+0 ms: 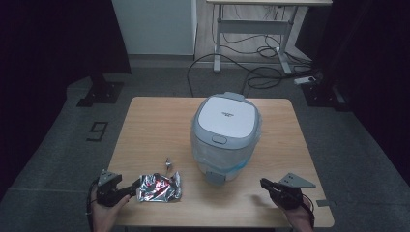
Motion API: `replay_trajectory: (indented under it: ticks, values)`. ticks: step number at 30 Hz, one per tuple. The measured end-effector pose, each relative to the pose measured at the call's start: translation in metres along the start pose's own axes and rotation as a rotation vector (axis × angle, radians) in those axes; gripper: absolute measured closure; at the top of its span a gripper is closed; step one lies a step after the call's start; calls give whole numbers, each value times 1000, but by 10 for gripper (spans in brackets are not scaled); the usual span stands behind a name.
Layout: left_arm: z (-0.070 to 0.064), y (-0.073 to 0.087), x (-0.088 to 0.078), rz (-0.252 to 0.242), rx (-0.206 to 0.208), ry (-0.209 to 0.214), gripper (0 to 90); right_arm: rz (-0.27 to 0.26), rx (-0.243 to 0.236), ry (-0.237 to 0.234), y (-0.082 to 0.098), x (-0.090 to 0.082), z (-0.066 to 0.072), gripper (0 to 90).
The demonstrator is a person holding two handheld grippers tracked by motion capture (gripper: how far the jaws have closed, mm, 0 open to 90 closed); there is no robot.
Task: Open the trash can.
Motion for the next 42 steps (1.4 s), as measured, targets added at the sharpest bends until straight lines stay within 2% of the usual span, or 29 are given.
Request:
replay_trajectory:
  ticks: [11,17,23,34,42]
  values:
    - [0,0,1,8,0,6,178,11,-85,-99,-20,15,25,899]
    - [1,0,0,2,-6,7,178,4,-121,-133,-32,26,35,899]
    - [-1,0,1,5,0,10,179,9,-136,-152,-42,38,43,899]
    - [0,-1,-1,-3,-6,16,179,17,-143,-175,-48,52,48,899]
    - [0,0,1,8,-6,17,179,19,-147,-184,-52,61,51,899]
Point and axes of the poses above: each handheld gripper's, and its own axes: x roughly forward along the jaws, y roughly out of its underside, z roughly to its left, the point moved 1 cm from there along x, roughly forward along the jaws, and after that the axes turned 15 degrees about z, right-handed, at the moved point
